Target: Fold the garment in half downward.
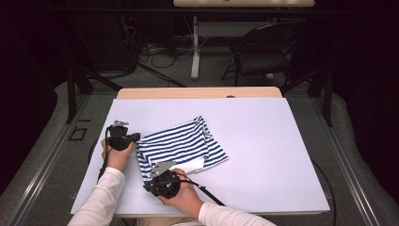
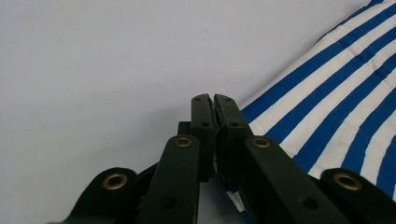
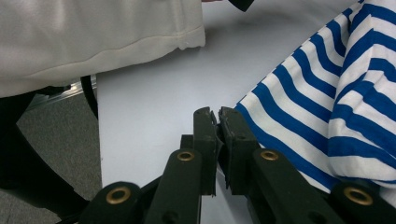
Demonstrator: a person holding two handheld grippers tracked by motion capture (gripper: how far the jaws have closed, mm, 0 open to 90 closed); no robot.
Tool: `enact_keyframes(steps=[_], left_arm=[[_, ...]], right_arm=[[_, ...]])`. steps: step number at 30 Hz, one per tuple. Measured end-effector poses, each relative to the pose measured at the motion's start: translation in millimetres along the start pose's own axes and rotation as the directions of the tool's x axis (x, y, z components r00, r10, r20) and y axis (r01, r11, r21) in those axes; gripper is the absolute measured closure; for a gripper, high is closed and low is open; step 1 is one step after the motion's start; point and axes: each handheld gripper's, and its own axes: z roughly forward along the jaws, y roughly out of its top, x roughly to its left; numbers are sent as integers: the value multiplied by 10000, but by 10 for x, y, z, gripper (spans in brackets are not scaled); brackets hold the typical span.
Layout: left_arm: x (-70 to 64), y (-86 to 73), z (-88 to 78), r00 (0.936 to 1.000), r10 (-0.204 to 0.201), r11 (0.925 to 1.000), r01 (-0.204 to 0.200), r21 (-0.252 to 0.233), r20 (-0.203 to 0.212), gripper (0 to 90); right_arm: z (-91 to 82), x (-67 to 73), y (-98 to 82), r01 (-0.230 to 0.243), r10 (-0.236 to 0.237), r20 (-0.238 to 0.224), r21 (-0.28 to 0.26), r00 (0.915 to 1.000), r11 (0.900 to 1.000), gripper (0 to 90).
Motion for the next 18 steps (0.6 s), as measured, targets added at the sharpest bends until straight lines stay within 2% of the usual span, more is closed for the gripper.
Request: enact_keyframes(steps=[18], left_arm=[[-16, 54, -168, 9999, 58, 9999, -56, -151, 142, 875]], right_arm=[[-69, 55, 64, -53, 44, -305, -298, 9995, 9995, 858]])
